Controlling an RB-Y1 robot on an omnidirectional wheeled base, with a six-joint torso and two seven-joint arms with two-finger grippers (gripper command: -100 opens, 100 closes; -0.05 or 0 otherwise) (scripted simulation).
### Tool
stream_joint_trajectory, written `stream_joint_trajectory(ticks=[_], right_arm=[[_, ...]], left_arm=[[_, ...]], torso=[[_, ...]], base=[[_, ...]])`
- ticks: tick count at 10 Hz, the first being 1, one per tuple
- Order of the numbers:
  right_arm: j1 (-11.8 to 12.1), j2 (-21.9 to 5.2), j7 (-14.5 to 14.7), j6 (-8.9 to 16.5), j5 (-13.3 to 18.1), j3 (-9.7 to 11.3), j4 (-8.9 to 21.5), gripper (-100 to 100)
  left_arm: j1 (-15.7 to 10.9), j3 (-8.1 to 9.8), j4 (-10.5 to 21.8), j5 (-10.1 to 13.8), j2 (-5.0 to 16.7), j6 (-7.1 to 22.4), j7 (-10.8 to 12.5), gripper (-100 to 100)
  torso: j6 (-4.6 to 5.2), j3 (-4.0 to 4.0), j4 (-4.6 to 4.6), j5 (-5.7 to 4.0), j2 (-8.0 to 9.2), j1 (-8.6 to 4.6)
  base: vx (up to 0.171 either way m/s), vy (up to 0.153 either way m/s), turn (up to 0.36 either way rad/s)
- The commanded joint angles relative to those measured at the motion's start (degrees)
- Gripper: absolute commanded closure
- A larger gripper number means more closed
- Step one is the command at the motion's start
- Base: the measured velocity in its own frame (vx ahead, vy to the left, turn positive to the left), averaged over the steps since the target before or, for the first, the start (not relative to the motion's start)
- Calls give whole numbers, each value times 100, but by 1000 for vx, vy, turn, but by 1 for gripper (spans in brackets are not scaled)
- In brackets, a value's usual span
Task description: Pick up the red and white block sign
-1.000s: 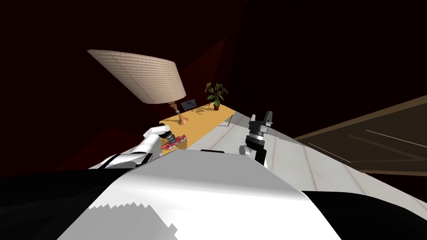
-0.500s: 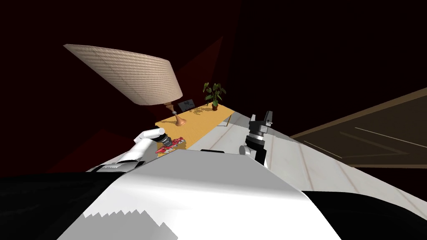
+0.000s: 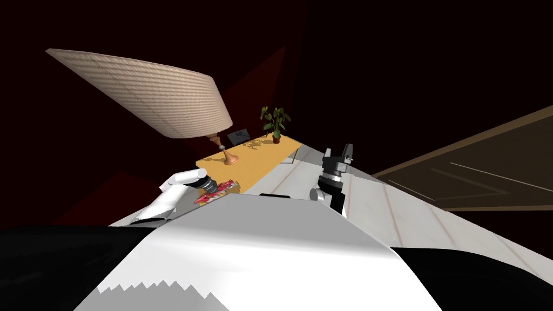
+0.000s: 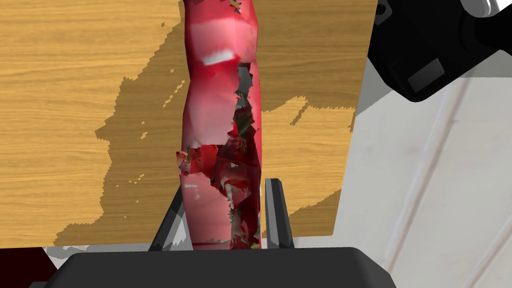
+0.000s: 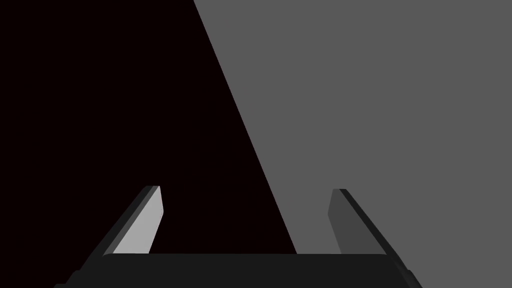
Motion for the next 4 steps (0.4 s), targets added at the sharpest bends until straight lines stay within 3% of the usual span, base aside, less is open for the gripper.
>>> stream_joint_trajectory(ticks=[1, 2, 3, 4], right_arm=[[0, 0, 0, 0, 0, 0, 0, 0], [0, 0, 0, 0, 0, 0, 0, 0], [0, 0, 0, 0, 0, 0, 0, 0], [0, 0, 0, 0, 0, 0, 0, 0]], left_arm=[[286, 156, -274, 104, 73, 37, 12, 100], [355, 156, -274, 104, 73, 37, 12, 100], [263, 133, -201, 95, 73, 29, -6, 100], [274, 136, -210, 96, 74, 29, -6, 0]], torso=[[0, 0, 0, 0, 0, 0], [3, 0, 2, -4, -2, -5], [0, 1, 1, -4, 2, -6], [1, 5, 3, -5, 7, -5]], base=[[44, -19, -76], [36, -13, -41], [11, -4, 0], [0, 0, 0]])
